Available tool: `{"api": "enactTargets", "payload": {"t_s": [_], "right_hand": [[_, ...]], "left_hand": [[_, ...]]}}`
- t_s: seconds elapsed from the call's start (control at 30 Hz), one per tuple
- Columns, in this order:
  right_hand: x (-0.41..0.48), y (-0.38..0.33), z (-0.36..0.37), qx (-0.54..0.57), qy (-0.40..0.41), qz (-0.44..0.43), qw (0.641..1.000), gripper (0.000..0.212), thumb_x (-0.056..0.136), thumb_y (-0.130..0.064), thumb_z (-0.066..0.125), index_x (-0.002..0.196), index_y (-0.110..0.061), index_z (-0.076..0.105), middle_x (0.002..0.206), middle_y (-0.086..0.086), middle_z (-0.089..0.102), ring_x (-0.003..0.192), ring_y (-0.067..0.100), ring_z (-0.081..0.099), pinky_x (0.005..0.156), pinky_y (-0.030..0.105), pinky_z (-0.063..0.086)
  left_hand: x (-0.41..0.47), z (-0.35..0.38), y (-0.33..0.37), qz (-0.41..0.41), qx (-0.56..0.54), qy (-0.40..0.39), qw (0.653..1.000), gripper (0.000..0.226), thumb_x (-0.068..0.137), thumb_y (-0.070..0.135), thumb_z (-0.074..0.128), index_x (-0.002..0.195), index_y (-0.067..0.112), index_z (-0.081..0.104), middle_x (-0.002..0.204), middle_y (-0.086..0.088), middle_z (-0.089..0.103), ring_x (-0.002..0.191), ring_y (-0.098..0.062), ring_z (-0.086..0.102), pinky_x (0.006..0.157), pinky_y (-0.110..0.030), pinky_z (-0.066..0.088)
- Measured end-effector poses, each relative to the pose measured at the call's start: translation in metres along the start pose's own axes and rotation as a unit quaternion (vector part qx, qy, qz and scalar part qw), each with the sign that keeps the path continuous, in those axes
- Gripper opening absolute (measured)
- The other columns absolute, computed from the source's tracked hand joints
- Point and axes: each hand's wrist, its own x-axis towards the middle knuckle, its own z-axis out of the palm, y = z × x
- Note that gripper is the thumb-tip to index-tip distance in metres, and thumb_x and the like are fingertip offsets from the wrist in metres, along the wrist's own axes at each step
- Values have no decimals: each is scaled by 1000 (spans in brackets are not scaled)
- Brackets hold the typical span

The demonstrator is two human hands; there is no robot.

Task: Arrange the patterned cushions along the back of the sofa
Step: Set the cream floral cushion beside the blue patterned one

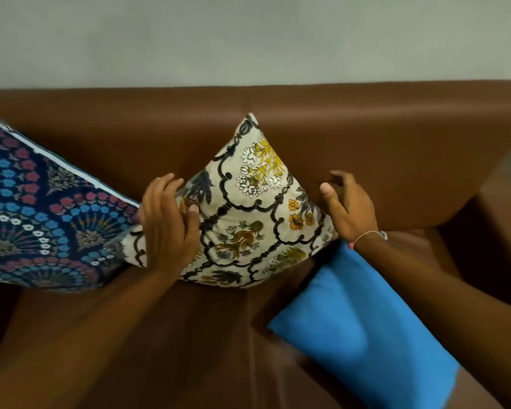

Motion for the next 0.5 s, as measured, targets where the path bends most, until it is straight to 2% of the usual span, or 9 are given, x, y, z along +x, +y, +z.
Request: {"api": "enactTargets", "payload": {"t_s": [0.03, 0.1, 0.17, 0.23, 0.3, 0.37, 0.43, 0.5], "right_hand": [[-7, 16, -16, -15, 0, -13, 1000, 58, 95, -61, 38, 135, -20, 46, 127, 6, 63, 116, 24, 55, 90, 35, 41], [-28, 50, -50, -63, -5, -47, 997, 47, 99, -46, 44, 134, -15, 48, 128, 10, 61, 118, 27, 52, 96, 38, 39], [-61, 88, -82, -105, -14, -90, 990, 39, 100, -33, 46, 131, -9, 52, 125, 15, 61, 117, 30, 51, 101, 39, 37], [-106, 130, -108, -138, -37, -122, 982, 39, 96, -20, 44, 128, -3, 56, 127, 21, 60, 119, 37, 49, 105, 45, 35], [-159, 182, -133, -184, -100, -143, 967, 52, 81, -8, 43, 130, 1, 56, 132, 24, 57, 125, 41, 48, 110, 51, 31], [-210, 230, -146, -246, -181, -146, 941, 68, 69, -8, 45, 136, -2, 52, 140, 23, 52, 134, 42, 42, 111, 57, 29], [-250, 264, -149, -300, -228, -137, 916, 81, 65, -8, 50, 145, -5, 41, 152, 21, 39, 144, 40, 30, 112, 60, 27], [-274, 289, -139, -342, -246, -133, 897, 91, 63, -10, 63, 149, -5, 33, 157, 23, 29, 146, 41, 24, 114, 60, 25]], "left_hand": [[-17, 1, 13, 20, 6, 0, 1000, 48, 94, 28, 50, 139, 11, 42, 151, -12, 39, 145, -30, 31, 119, -47, 21], [-60, 6, 44, 58, 15, -49, 997, 60, 89, 33, 57, 142, 10, 41, 156, -14, 33, 149, -33, 24, 121, -52, 16], [-115, 17, 76, 105, 21, -136, 985, 73, 82, 39, 63, 145, 11, 39, 160, -15, 28, 152, -34, 18, 122, -54, 13], [-175, 32, 103, 159, 24, -254, 954, 89, 80, 46, 66, 154, 14, 28, 165, -13, 17, 154, -33, 9, 123, -53, 12], [-229, 59, 124, 212, 56, -368, 904, 105, 76, 57, 65, 159, 18, 14, 167, -13, 11, 155, -35, 5, 121, -55, 14], [-268, 83, 132, 229, 106, -453, 855, 119, 67, 66, 65, 159, 17, 8, 167, -15, 10, 154, -37, 4, 120, -55, 13], [-290, 105, 136, 207, 134, -487, 838, 133, 58, 69, 67, 159, 13, 2, 167, -19, 5, 154, -39, 5, 120, -56, 14], [-298, 128, 144, 170, 150, -483, 846, 135, 58, 65, 70, 158, 8, 0, 165, -25, 6, 152, -42, 10, 120, -58, 16]]}}
